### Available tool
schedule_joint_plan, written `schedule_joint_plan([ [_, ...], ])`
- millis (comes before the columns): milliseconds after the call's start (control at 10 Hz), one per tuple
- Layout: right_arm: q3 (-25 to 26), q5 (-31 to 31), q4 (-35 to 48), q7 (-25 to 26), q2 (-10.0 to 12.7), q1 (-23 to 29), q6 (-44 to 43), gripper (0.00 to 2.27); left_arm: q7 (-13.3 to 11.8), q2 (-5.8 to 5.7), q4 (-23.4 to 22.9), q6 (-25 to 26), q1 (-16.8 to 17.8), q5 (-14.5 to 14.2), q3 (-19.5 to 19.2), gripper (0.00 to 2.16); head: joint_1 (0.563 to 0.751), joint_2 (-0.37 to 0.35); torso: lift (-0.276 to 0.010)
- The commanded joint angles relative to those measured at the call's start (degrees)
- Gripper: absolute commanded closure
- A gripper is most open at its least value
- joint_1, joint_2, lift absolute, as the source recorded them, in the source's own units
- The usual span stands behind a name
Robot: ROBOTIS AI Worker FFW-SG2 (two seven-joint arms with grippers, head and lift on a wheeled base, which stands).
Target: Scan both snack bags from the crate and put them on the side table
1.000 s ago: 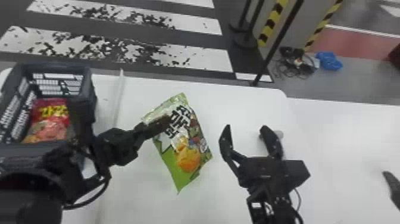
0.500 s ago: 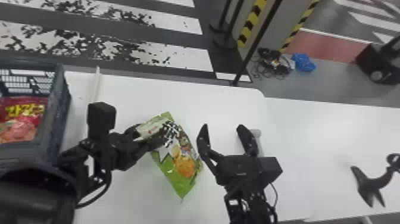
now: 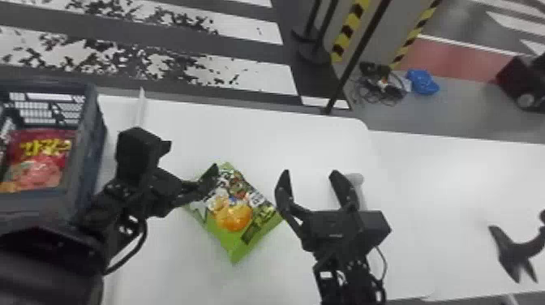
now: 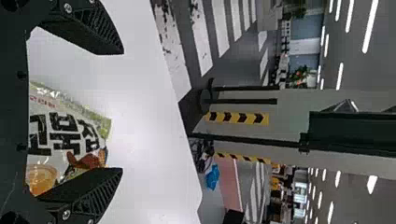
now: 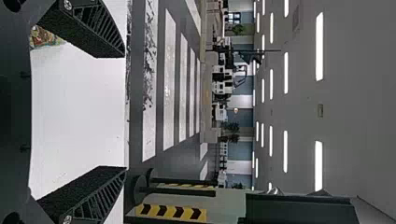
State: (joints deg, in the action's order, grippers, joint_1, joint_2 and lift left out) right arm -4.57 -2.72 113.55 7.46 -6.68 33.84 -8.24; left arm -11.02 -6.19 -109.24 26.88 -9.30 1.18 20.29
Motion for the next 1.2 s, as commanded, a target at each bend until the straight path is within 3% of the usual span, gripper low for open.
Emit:
schedule_joint_plan([
  [0, 0.0, -0.1, 0.0, 0.0, 0.0, 0.0, 0.1, 0.06, 2.6, -1.46, -4.8, -3.7, -3.3, 0.6, -1.7, 0.07, 0.695, -0.255, -0.087],
  [200, 0.2, -0.2, 0.0, -0.7, 0.0, 0.0, 1.2, 0.05, 5.7, -2.6, -9.9, -13.2, -9.2, 0.6, -5.7, 0.07, 0.695, -0.217, -0.087],
  [500, 0.9, -2.9, 0.3, -2.9, 0.0, -0.6, 4.2, 0.05, 5.9, -2.95, -12.9, -25.2, -17.4, -2.2, -13.1, 0.07, 0.695, -0.137, -0.087],
  [800, 3.7, -7.6, 2.6, -8.1, 0.2, -1.3, 15.2, 0.07, 5.5, -2.6, -14.8, -27.4, -23.1, -6.1, -18.4, 0.07, 0.695, -0.07, -0.087],
  [1100, 10.3, -13.5, 3.3, -18.6, 0.5, -7.4, 40.2, 0.09, 4.9, -2.42, -14.7, -28.3, -24.8, -7.2, -19.9, 0.08, 0.695, -0.025, -0.087],
])
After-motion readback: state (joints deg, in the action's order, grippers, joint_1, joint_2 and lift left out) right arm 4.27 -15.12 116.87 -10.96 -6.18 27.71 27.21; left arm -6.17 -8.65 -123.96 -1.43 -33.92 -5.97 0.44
